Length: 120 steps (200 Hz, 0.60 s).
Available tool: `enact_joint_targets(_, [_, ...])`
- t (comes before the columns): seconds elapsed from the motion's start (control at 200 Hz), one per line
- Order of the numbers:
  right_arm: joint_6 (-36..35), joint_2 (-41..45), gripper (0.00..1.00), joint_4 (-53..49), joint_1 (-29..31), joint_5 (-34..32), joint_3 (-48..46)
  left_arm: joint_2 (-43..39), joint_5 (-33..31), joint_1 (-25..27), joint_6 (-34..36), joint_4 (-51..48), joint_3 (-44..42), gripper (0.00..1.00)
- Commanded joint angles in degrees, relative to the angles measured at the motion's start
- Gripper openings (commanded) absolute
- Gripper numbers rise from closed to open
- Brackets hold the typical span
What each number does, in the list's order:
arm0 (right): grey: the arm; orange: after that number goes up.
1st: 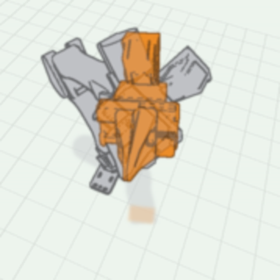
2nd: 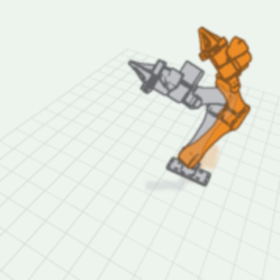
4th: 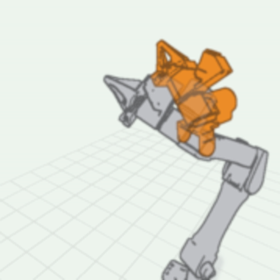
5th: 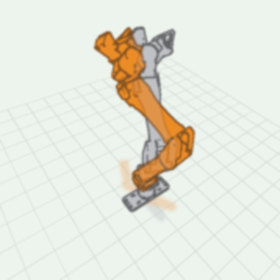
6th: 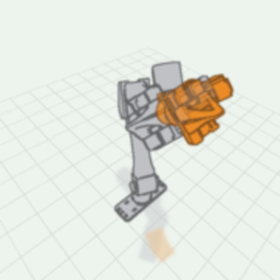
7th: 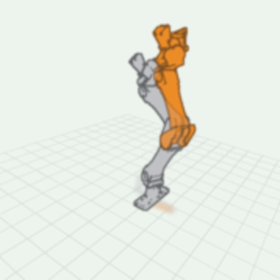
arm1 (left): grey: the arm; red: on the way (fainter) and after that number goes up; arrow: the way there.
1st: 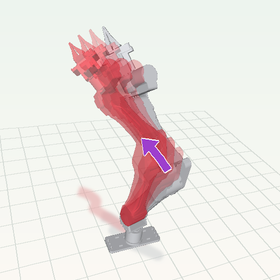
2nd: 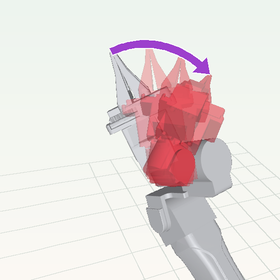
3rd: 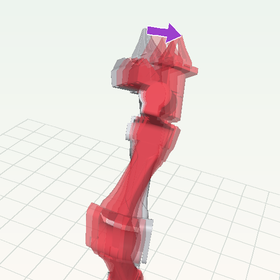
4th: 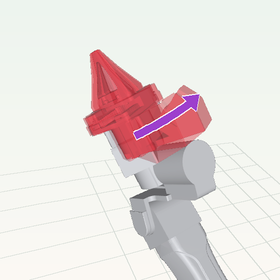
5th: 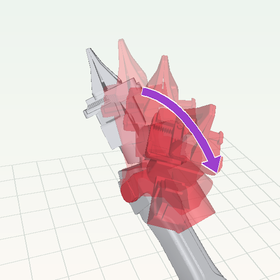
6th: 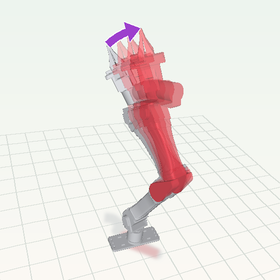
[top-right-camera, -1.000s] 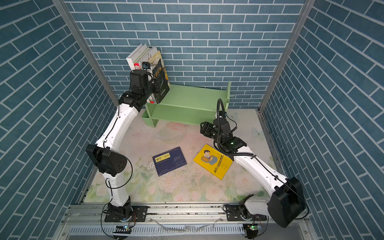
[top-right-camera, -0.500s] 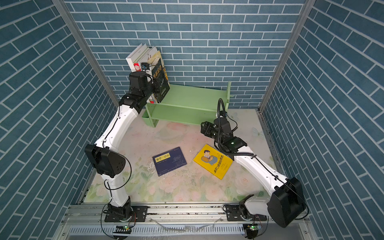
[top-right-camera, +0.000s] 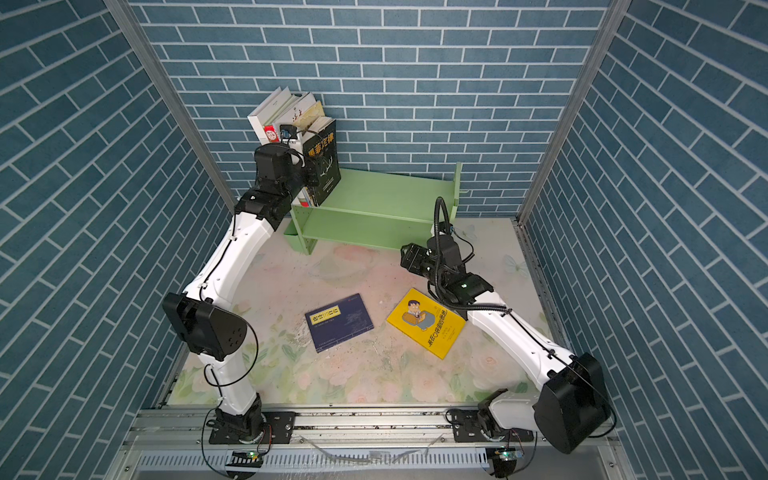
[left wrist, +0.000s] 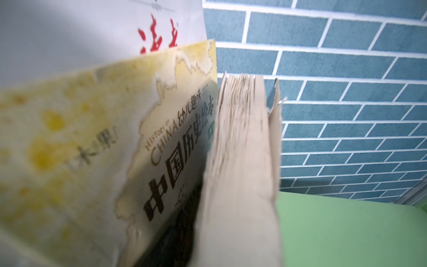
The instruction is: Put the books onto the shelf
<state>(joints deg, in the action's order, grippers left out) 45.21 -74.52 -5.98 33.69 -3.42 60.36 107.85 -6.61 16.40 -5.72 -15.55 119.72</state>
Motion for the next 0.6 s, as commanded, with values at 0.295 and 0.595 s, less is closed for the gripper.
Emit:
enact_joint_targets(0.295, [1.55, -0.63, 0.76, 0.44, -0.26, 0.52, -0.26, -2.99, -6.82, -1.51, 0.09, 3.30, -2.38, 0.45])
enact_joint_targets(0.595, [1.72, -0.67, 0.76, 0.71, -0.29, 0.70, -0.48, -3.98, -7.64, -1.55, -0.70, 3.65, -3.06, 0.36])
